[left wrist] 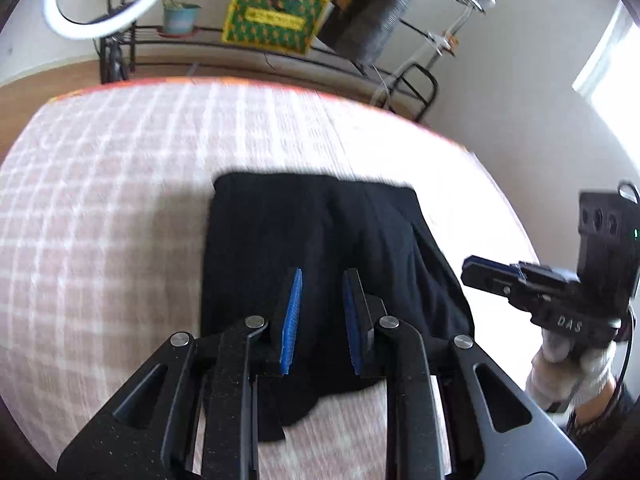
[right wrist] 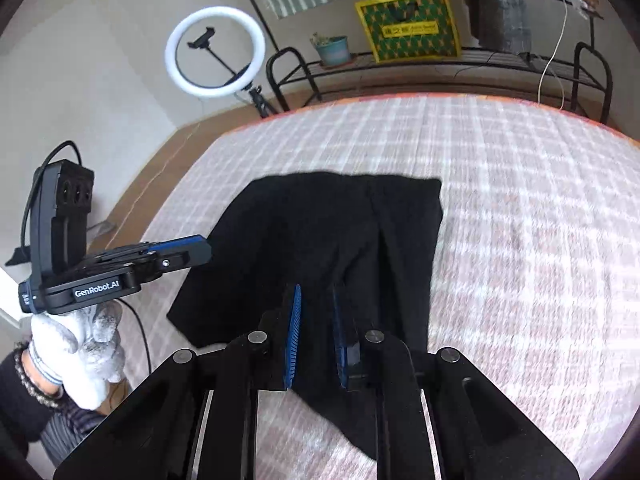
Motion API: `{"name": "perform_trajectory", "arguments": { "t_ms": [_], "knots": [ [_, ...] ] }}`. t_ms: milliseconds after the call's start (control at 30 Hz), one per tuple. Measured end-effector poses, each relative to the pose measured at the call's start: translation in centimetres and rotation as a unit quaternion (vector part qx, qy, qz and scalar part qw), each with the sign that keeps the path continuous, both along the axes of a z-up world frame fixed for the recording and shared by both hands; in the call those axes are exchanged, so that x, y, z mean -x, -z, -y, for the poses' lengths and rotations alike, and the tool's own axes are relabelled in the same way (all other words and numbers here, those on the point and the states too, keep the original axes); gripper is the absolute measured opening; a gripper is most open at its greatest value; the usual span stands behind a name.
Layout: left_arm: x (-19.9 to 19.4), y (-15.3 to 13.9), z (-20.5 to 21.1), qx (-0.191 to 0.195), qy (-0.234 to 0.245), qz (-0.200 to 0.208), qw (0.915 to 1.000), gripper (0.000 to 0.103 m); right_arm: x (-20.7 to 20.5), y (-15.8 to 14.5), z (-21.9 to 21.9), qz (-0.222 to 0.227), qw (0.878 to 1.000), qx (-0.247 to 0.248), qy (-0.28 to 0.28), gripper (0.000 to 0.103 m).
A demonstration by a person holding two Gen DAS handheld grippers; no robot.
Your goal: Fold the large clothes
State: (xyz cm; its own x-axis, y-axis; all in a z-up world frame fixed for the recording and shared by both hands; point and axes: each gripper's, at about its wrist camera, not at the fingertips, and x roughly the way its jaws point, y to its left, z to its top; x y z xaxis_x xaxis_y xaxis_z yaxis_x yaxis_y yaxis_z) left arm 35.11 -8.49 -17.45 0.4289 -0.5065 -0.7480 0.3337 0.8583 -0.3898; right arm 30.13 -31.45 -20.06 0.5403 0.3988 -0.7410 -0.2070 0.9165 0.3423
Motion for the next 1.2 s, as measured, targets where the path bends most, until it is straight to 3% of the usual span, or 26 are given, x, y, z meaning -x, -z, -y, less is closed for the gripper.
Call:
{"name": "perform_trajectory", "arguments": {
  "t_ms": [133, 233, 367, 433, 500, 600, 700, 800, 867, 967, 1100, 1200],
  "knots": [
    [-3.2, 0.6, -0.3, 0.005, -0.034, 0.002, 0.9994, 0.02, -3.3, 0.4, -0.6, 0.009, 1.0, 0.018, 0.018, 0.014],
    [-4.7, 3.0, 0.0, 0.004, -0.056, -0.02, 0.9982, 0.02, -5.7, 1.7, -2.4, -0.001, 0.999, 0.03, 0.01, 0.014],
    [-5.4, 6.6, 1.2, -0.042, -0.06, -0.042, 0.9964, 0.02, -8.1, 3.6, -4.5, -0.03, 0.997, 0.065, -0.005, 0.014],
    [-6.1, 7.4, 1.1, -0.052, -0.065, -0.034, 0.996, 0.025, -9.3, 5.5, -5.0, -0.037, 0.995, 0.093, -0.009, 0.014],
    [-6.7, 7.9, 0.5, -0.038, -0.079, -0.037, 0.9954, 0.025, -9.7, 5.9, -4.4, -0.027, 0.996, 0.081, -0.005, 0.014],
    [-6.4, 7.4, 0.6, -0.046, -0.071, -0.033, 0.9958, 0.025, -9.7, 5.0, -3.3, -0.051, 0.997, 0.049, -0.006, 0.014],
    [-5.4, 5.8, 0.0, -0.053, -0.069, -0.019, 0.996, 0.025, -8.4, 2.9, -0.7, -0.049, 0.999, -0.017, -0.009, 0.014],
    [-4.3, 4.3, -1.0, -0.03, -0.062, -0.009, 0.9976, 0.025, -6.3, 1.3, 3.9, -0.033, 0.997, -0.054, 0.039, 0.027],
    [-3.5, 3.8, -0.9, -0.029, -0.051, -0.004, 0.9983, 0.025, -5.2, 1.7, 7.1, -0.037, 0.994, -0.067, 0.076, 0.04],
    [-3.5, 4.4, -0.3, -0.036, -0.042, -0.008, 0.9984, 0.025, -4.6, 4.1, 9.4, -0.072, 0.988, -0.101, 0.094, 0.04],
    [-3.9, 5.6, 0.3, -0.027, -0.046, -0.025, 0.9983, 0.025, -4.4, 6.1, 7.9, -0.103, 0.984, -0.125, 0.073, 0.04],
    [-4.1, 5.5, 0.7, -0.027, -0.041, -0.019, 0.9986, 0.025, -4.1, 5.3, 5.6, -0.095, 0.988, -0.119, 0.039, 0.012]
  ]
}}
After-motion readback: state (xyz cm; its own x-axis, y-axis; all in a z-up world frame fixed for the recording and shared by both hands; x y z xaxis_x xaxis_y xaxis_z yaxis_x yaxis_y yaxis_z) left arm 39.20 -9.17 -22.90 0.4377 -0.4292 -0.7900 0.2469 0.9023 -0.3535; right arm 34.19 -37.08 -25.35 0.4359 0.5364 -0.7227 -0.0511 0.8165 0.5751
